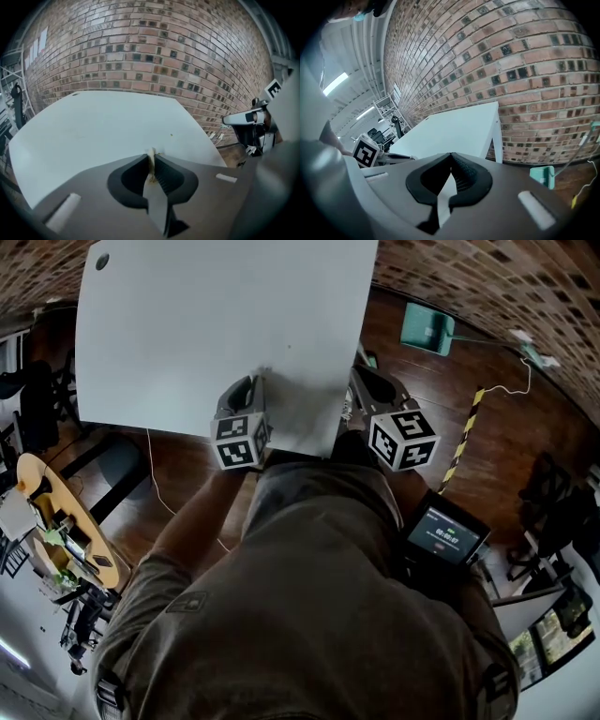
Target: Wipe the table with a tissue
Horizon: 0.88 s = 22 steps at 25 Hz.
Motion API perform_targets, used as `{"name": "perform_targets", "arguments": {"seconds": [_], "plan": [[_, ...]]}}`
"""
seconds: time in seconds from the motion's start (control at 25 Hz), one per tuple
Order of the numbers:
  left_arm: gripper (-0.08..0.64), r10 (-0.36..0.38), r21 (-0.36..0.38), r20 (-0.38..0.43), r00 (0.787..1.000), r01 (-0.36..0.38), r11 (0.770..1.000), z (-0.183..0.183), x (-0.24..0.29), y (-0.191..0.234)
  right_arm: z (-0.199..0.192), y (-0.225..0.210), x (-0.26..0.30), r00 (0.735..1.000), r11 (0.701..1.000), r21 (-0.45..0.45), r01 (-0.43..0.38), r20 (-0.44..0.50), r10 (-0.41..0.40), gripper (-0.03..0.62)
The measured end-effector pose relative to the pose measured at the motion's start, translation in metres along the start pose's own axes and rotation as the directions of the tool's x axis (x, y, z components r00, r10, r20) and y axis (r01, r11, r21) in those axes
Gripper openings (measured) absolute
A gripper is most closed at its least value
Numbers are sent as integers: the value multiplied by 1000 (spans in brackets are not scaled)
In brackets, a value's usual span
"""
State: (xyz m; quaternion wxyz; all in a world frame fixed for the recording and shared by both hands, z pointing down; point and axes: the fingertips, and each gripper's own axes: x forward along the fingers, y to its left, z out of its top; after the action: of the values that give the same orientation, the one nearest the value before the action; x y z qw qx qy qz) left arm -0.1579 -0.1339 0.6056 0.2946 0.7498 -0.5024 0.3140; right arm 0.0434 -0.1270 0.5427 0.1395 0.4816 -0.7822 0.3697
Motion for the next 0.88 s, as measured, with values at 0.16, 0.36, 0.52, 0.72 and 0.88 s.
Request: {"name": "perform_targets", "arguments": {"seconds": [0.16, 0.36, 0.52, 0.72, 0.88], "plan": [[38, -15, 20, -15, 1000, 15, 1000, -2, 1, -8, -1, -2, -2, 1000, 1000, 11, 6, 9, -6, 12], [38, -34, 47, -19, 999, 35, 998, 1, 0, -22, 2, -4, -7, 1000, 1000, 13, 10, 18, -10, 12], [38, -36, 36, -30, 999, 37, 999, -2, 1, -20, 5, -3, -5, 1000, 1000, 5, 6, 22, -6, 12], [38, -6, 8, -14, 1000, 6, 1000, 3, -2, -7, 9, -1, 1, 1000, 1000, -16, 0, 18, 0, 12], [38, 41, -12, 0, 999, -41, 999, 8, -3, 17, 10, 2, 10, 1000, 996, -85, 6, -1, -6, 12]]}}
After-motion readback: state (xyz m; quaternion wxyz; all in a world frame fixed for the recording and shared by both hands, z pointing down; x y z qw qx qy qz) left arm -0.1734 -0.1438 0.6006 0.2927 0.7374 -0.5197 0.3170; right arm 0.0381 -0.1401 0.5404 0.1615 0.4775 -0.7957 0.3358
